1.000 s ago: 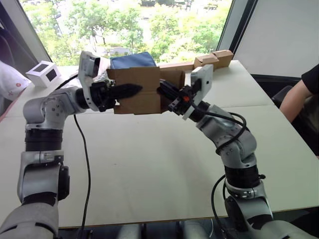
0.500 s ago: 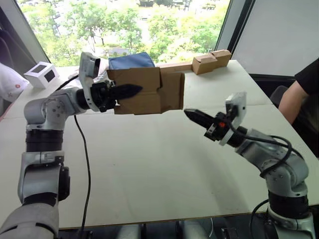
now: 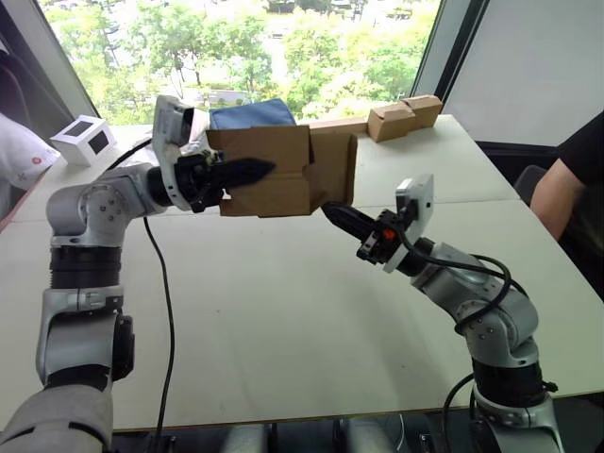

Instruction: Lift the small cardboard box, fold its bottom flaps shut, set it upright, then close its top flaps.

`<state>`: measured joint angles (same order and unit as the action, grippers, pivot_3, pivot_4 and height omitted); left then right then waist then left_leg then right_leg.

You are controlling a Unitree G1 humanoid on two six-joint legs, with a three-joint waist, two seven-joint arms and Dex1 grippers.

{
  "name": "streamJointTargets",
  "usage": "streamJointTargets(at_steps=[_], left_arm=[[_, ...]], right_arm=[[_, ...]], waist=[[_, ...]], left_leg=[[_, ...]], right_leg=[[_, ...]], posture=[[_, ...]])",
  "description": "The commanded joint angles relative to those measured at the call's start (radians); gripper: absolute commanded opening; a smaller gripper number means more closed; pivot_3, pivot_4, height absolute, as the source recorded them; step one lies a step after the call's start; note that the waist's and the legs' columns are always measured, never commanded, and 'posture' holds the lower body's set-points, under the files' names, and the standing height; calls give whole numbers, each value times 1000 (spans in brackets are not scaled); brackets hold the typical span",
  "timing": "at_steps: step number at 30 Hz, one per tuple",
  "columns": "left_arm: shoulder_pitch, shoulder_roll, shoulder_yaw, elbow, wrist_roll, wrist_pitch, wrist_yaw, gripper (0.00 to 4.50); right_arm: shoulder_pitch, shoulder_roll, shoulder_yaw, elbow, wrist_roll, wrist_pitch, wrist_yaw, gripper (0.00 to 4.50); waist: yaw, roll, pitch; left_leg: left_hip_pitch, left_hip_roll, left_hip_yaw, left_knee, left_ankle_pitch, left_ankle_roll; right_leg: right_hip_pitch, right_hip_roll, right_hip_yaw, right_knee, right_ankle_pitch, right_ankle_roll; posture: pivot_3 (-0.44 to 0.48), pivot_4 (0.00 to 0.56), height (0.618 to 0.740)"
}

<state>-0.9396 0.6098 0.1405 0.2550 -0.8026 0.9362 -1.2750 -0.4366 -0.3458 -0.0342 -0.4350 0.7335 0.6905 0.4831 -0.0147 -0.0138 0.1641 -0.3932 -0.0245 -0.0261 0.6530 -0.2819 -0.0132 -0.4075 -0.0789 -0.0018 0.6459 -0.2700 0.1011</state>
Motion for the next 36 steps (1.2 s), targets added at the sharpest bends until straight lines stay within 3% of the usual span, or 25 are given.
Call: streamJointTargets(at_steps=[1,13,20,24,29,36], left_arm=[[-8,10,20,-37,-24,7,1,0],[-26,18,9,-6,-2,-2,-11,0],[-28,21,16,-3,-3,-5,-7,0],[-25,20,16,-3,-4,-6,-9,0],[-37,14,12,7,-2,-7,-9,0],[-43,18,9,9,1,-5,-11,0]], right_arm=[[-25,23,8,-23,33,-10,18,20],[-45,69,71,6,-23,-60,36,20],[-68,-23,-127,1,191,34,41,20],[-110,-48,-248,84,325,65,9,20],[-178,-19,-258,244,191,-34,-71,20],[-178,27,-153,353,23,-70,-129,20]], waist=[[0,0,0],[0,0,0],[3,0,0],[0,0,0],[-3,0,0],[-3,0,0]], left_leg=[[0,0,0,0,0,0],[0,0,0,0,0,0],[0,0,0,0,0,0],[0,0,0,0,0,0],[0,0,0,0,0,0],[0,0,1,-1,0,0]], right_leg=[[0,0,0,0,0,0],[0,0,0,0,0,0],[0,-1,0,0,0,0],[0,0,0,0,0,0],[0,0,0,0,0,0],[0,0,0,0,0,0]], posture=[[0,150,737],[0,150,737],[0,150,737],[0,150,737],[0,150,737],[0,150,737]])
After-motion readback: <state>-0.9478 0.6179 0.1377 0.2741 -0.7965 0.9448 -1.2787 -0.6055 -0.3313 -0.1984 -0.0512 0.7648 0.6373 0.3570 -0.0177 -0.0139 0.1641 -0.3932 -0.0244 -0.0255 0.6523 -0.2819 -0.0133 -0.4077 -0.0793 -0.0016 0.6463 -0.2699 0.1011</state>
